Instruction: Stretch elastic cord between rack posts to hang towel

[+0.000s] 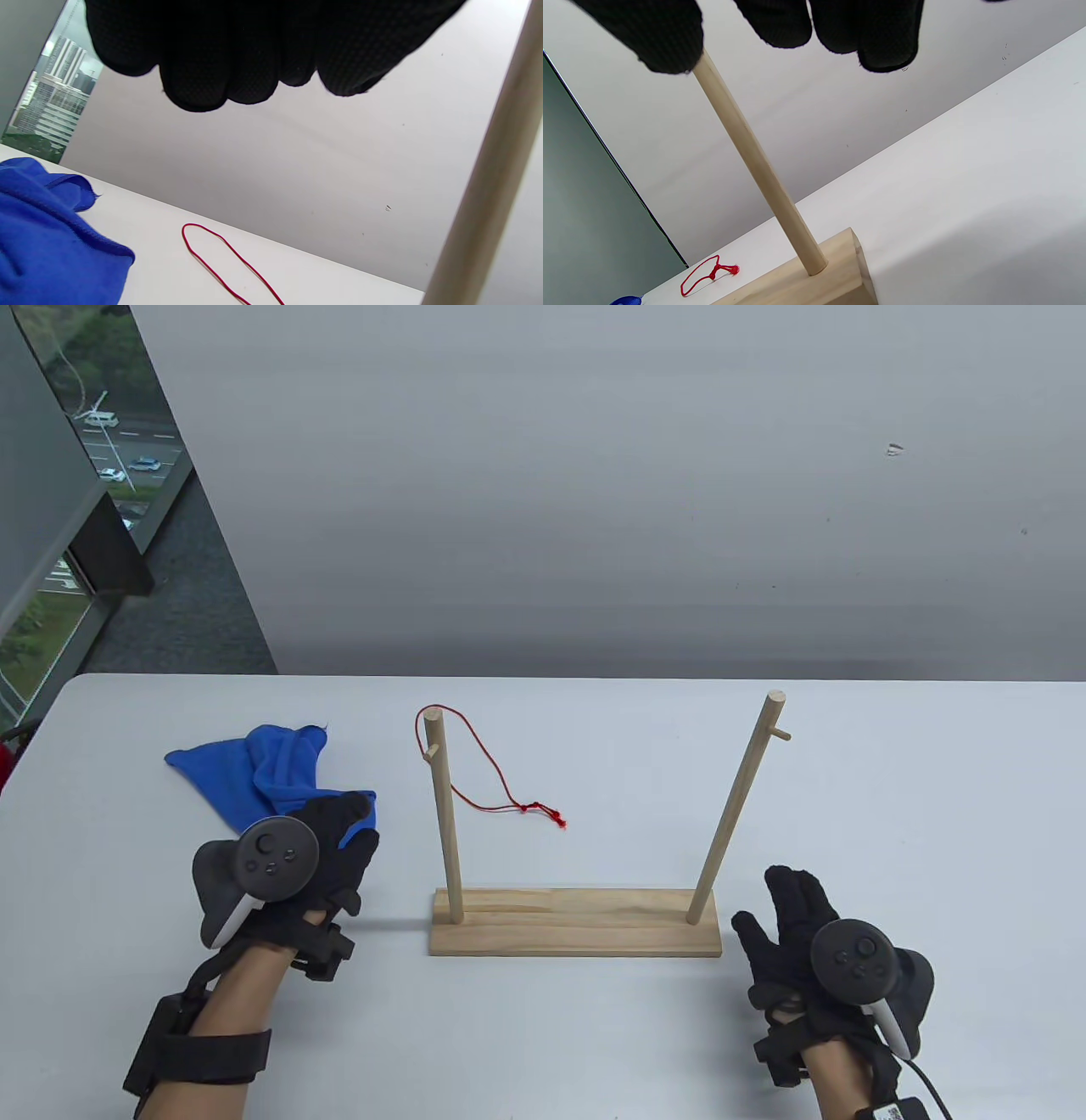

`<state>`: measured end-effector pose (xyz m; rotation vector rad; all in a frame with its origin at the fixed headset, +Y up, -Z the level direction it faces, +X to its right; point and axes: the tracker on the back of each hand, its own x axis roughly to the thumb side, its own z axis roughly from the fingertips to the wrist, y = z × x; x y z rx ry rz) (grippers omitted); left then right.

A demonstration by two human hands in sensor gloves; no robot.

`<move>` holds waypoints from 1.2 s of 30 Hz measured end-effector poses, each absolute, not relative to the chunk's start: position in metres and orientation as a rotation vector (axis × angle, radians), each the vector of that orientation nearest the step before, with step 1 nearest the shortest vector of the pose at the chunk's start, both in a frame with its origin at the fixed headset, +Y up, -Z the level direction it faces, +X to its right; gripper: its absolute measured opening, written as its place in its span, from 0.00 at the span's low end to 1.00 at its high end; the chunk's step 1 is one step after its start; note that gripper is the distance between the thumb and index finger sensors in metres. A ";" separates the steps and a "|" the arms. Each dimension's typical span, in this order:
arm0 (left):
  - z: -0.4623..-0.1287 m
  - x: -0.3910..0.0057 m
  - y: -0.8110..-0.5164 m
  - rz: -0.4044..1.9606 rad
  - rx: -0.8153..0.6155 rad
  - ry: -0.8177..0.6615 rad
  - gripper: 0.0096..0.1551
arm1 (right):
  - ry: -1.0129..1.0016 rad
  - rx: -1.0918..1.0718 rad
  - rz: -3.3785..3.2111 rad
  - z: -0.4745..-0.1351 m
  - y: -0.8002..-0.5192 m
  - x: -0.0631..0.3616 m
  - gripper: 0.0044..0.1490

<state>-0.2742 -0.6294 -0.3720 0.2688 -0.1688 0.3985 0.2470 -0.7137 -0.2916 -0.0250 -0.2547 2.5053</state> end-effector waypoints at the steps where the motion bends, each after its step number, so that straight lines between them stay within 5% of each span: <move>1: -0.379 -0.270 -0.628 0.394 0.269 -0.185 0.28 | -0.255 -0.027 2.507 -0.291 -0.713 0.247 0.47; 15: -0.485 -0.208 -0.676 0.235 -0.050 -0.366 0.31 | -0.258 -0.042 2.513 -0.291 -0.713 0.248 0.46; 36: -0.550 -0.138 -0.748 -0.046 -0.271 -0.440 0.37 | -0.227 -0.066 2.516 -0.293 -0.715 0.250 0.45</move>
